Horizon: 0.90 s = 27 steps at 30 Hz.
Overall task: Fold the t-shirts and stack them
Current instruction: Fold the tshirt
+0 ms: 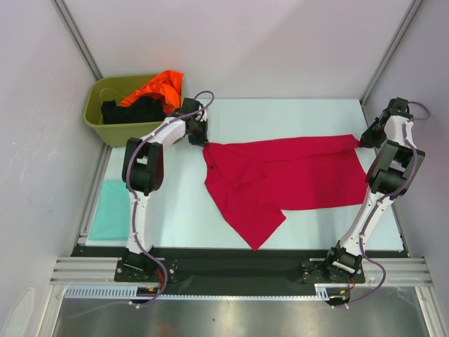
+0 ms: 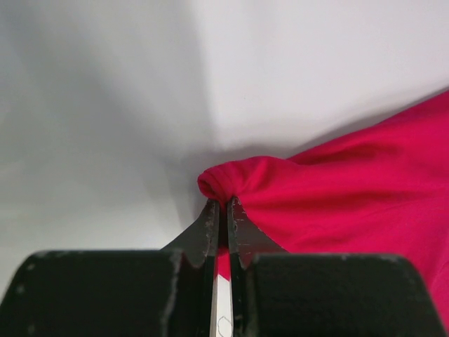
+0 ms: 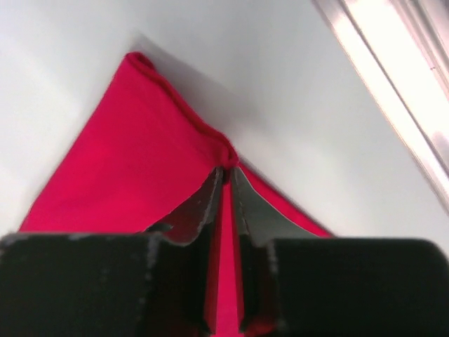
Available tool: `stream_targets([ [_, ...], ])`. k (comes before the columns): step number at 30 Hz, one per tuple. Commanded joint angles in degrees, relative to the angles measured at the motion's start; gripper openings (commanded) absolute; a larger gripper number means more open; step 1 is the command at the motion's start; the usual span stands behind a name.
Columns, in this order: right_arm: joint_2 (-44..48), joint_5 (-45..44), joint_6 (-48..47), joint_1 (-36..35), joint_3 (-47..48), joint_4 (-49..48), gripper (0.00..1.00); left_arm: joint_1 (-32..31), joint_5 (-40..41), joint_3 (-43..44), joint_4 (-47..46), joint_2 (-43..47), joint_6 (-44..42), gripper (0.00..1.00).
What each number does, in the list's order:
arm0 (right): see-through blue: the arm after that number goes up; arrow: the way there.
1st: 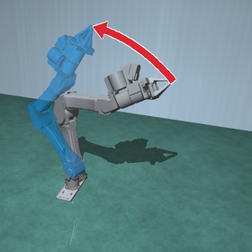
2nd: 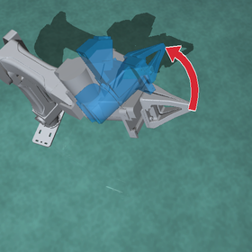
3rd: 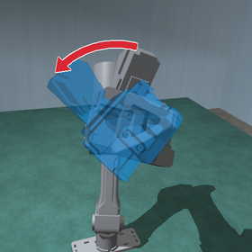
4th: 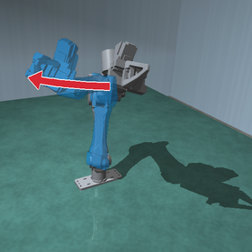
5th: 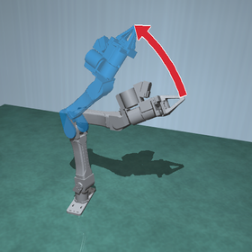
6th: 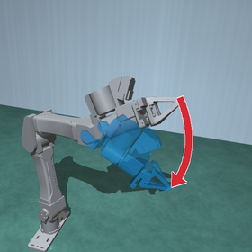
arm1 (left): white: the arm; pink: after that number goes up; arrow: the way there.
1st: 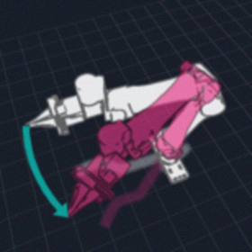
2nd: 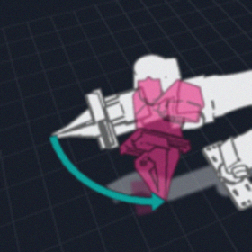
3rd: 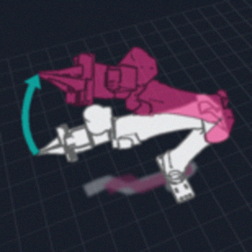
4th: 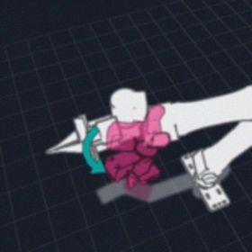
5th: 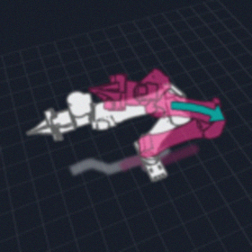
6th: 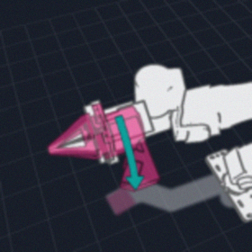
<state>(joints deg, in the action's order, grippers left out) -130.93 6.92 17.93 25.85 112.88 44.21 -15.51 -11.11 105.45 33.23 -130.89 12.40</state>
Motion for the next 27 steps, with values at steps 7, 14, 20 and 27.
stream_targets([
  [7,0.1,-9.0,-3.2,-1.1,3.9,3.6,0.33,0.7,0.4,2.3,-0.4,-0.1,-1.1,0.0],
  [14,-1.5,-9.6,-5.5,-4.1,11.4,1.1,0.52,0.7,-0.3,2.2,-0.7,-0.2,-0.7,0.0],
  [20,-3.4,-7.5,-5.4,-6.3,13.1,-3.8,0.62,0.7,-0.4,1.8,-0.9,0.1,-1.0,0.0],
  [27,-8.1,-1.6,-6.9,-6.1,15.7,-5.0,0.6,0.7,-1.0,-0.2,-1.9,0.8,-0.6,0.0],
])
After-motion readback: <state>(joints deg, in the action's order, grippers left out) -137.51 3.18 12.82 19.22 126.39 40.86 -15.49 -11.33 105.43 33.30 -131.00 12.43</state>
